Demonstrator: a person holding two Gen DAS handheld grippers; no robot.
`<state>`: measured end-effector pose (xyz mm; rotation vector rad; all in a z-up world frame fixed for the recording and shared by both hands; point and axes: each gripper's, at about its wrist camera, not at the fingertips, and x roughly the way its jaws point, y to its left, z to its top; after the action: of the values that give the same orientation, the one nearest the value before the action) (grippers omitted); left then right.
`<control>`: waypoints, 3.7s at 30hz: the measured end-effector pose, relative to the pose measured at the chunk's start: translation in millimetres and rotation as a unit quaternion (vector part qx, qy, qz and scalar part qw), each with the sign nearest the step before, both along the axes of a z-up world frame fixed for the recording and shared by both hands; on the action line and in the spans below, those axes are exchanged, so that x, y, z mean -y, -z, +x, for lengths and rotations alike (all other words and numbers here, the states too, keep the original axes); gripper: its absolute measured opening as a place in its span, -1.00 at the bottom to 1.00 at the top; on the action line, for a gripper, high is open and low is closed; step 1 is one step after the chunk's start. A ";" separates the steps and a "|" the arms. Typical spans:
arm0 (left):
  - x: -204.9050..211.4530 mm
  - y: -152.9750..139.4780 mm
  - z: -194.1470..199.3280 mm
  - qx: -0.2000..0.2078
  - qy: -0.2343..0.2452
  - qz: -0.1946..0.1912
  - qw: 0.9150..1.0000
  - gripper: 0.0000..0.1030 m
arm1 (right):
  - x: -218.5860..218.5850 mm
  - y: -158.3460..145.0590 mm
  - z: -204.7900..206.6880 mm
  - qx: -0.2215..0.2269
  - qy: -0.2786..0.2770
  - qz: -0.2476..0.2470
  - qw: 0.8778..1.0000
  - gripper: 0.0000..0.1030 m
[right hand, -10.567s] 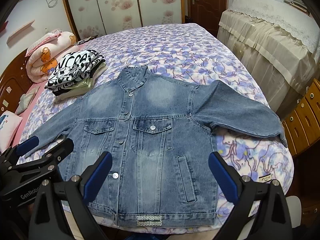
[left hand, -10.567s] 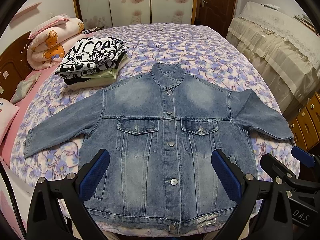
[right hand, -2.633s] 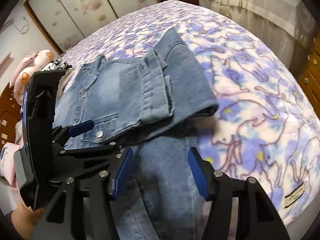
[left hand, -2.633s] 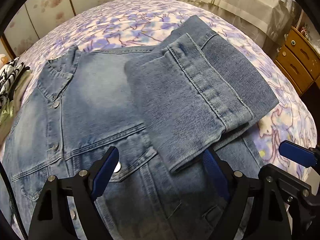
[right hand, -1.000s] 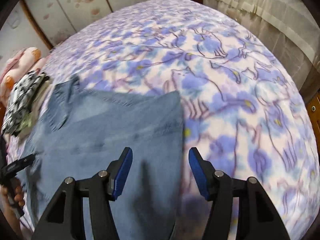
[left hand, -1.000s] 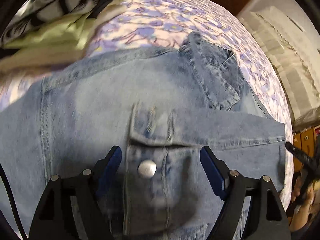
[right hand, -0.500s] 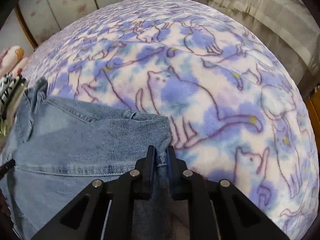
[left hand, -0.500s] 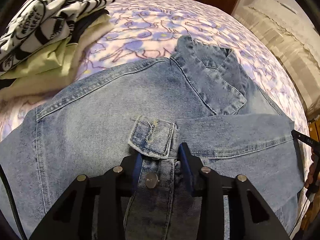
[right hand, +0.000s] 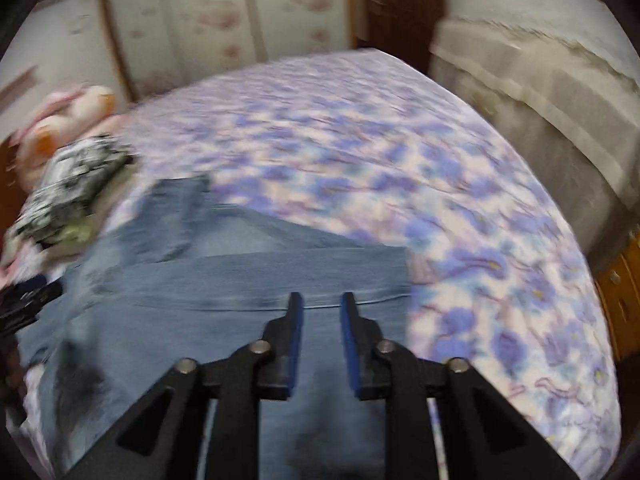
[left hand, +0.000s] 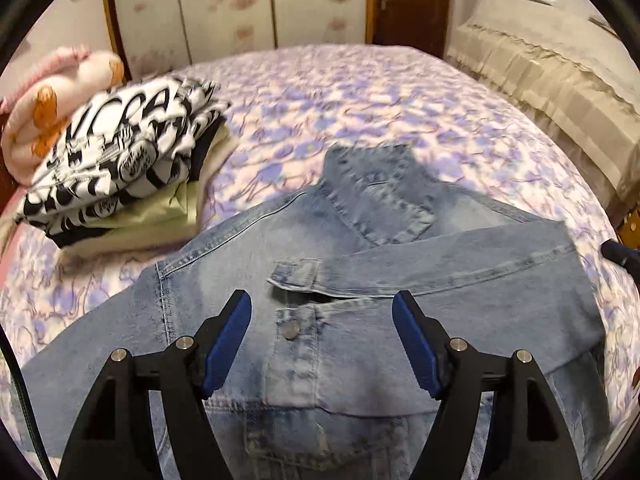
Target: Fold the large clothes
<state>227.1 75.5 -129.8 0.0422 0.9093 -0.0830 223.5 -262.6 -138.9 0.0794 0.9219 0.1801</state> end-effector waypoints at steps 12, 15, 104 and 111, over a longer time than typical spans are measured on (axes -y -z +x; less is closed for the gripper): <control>46.3 73.6 -34.5 -0.080 0.011 -0.046 0.996 0.39 | -88.4 57.8 -35.7 -0.063 -0.061 -0.027 0.996 -0.24; 42.5 96.5 -34.4 -0.101 -0.004 -0.036 0.994 0.38 | -77.3 85.1 -33.4 -0.095 -0.041 -0.046 0.994 -0.25; -475.6 104.1 -193.9 -0.127 -0.526 -0.273 0.795 -0.38 | -387.4 25.0 -90.8 -0.104 -0.212 0.004 0.972 -0.50; -444.8 59.8 -161.6 -0.096 -0.471 -0.174 0.859 -0.91 | -353.5 35.3 -95.2 -0.112 -0.191 0.004 0.975 -0.50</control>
<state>65.5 520.2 -189.6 -0.7629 1.0171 0.6775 128.2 90.9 -174.2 -0.0734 1.1574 0.5415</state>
